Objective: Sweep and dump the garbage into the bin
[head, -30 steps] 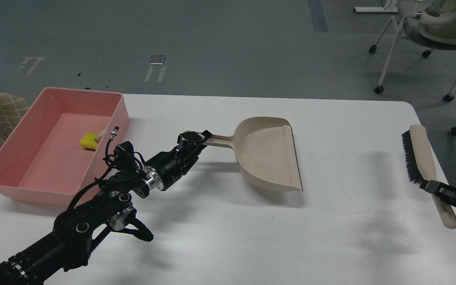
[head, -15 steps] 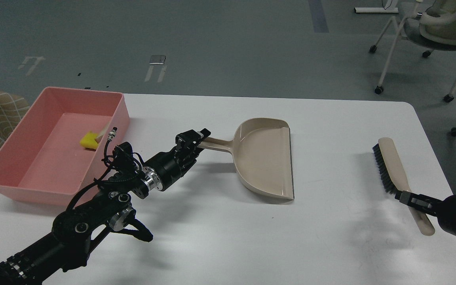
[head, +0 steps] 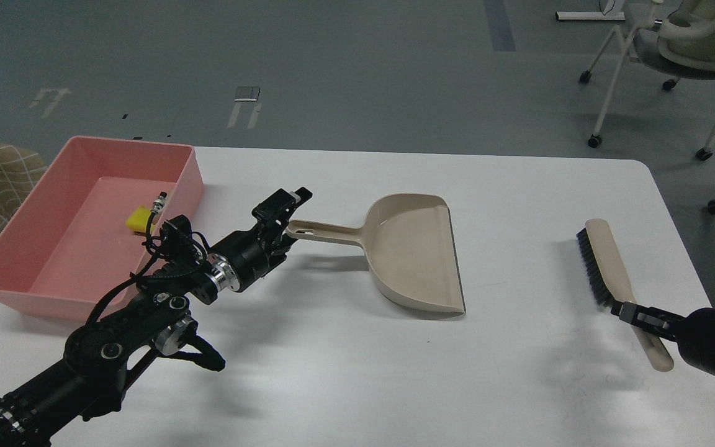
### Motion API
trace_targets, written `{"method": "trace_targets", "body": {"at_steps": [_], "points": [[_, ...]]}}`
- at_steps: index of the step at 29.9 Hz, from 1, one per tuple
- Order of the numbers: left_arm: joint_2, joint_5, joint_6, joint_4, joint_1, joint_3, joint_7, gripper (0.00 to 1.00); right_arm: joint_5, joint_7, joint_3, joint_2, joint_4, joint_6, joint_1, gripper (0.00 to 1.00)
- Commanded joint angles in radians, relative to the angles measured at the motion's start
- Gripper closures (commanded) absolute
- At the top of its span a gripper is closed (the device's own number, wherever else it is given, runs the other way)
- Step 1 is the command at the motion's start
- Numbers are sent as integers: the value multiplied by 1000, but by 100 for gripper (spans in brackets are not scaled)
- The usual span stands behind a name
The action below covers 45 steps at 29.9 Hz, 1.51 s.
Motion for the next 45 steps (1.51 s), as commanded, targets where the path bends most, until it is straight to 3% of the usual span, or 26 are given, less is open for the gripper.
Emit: {"method": "trace_targets", "body": {"at_steps": [1,10,13,14,17,24,26,29,33,37,45], "points": [[25,-9,2,1,-3,-2,-5,2,0,-2,-1,9,-2,0,-1,56],[89,-149,2,-1,-26,-7,-9,2,9,-2,22,9,8,0,2,41],[135,-174,-1,-2,-38,-38,-11,2,14,0,90,11,15,0,7,19],[149,-201,-6,-7,-41,-63,-11,2,17,-2,143,14,15,0,4,6],[176,-259,-38,-15,-47,-106,-9,2,25,-8,266,60,9,0,-1,0],[226,-345,-54,-12,-73,-139,-11,2,51,-9,527,303,-15,-22,21,0],[227,-380,-57,-10,-76,-179,-11,2,74,1,576,463,-64,-61,60,0],[223,-411,-57,-10,-76,-211,-11,2,145,1,585,575,-95,-93,119,0],[220,-479,-60,1,-72,-272,-12,2,258,1,575,626,-117,-180,186,0],[215,-561,-63,2,-66,-334,-12,2,354,1,578,724,-230,-237,332,0],[180,-664,-64,24,-66,-355,-12,2,624,3,575,796,-312,-248,440,0]]}}
